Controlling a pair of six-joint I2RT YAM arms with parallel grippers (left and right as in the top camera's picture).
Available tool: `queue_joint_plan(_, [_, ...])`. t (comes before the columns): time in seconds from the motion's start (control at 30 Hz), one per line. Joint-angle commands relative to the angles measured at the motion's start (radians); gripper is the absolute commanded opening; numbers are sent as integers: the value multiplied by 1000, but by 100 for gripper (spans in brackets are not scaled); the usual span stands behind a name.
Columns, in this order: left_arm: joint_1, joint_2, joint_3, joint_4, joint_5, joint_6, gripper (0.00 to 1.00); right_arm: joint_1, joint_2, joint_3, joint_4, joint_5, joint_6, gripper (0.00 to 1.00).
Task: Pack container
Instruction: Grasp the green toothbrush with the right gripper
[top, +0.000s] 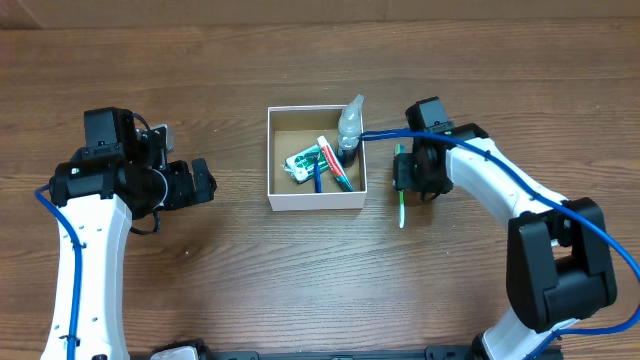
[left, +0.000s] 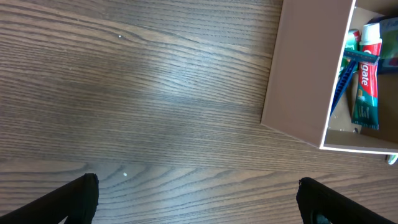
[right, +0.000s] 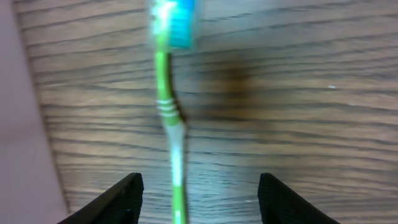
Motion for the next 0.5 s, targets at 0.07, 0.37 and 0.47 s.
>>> queue_joint_plan(0.07, [5, -18, -3, 2, 19, 19, 100, 12, -2, -34, 55, -11, -10, 62])
queue_joint_plan(0.37, [5, -18, -3, 2, 19, 19, 100, 12, -2, -103, 141, -11, -10, 62])
queue_joint_plan(0.47, [5, -18, -3, 2, 19, 19, 100, 12, -2, -108, 152, -4, -10, 62])
